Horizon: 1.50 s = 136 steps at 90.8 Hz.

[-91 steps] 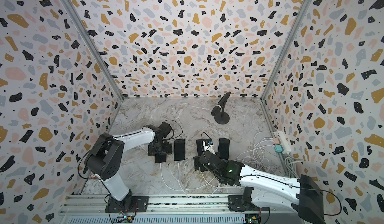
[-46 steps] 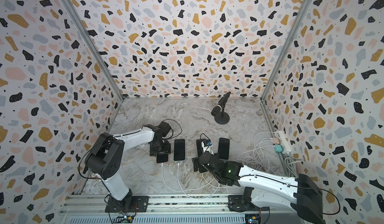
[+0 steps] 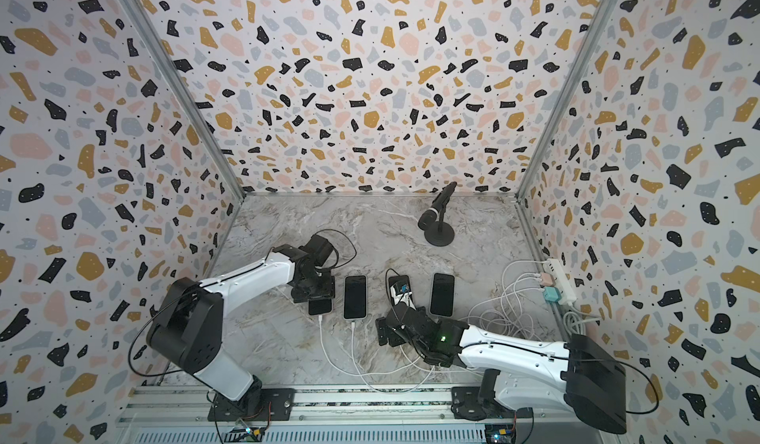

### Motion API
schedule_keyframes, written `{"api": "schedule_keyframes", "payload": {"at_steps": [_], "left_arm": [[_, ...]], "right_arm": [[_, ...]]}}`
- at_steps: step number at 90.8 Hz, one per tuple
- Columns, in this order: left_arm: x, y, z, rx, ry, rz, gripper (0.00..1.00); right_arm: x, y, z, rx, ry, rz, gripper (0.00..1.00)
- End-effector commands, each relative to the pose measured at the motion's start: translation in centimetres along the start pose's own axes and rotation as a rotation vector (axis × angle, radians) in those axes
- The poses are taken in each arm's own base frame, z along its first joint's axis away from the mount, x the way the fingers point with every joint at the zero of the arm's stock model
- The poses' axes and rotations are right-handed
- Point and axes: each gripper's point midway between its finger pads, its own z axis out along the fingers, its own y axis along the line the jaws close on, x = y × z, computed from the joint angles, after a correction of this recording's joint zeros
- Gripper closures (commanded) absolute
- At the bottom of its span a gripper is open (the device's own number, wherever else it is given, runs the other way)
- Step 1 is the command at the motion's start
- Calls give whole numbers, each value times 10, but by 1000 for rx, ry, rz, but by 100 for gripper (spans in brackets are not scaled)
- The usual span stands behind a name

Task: Unplug the charging cable from the phone
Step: Pick up the phone at the center of the board, then remove the charging cable from the phone.

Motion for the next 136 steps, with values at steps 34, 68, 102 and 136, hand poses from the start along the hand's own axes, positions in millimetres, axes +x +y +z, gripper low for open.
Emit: {"api": "schedule_keyframes", "payload": {"at_steps": [34,68,102,136], "left_arm": [[-12,-6,-73,173,-253,-9,81],[-12,-11,-81,229,-285,-22,90],[-10,-16,-90,277,-300,-19,91],[-10,-18,-96,300,-316,-16,92]], "right_arm": [[-39,84,-13,-113,-287,-202,2],[-26,136,-11,-418,-239,-214,12],[-28,143,8,-415,-185,-129,19],[-30,147,13,-386,-151,-137,21]]}}
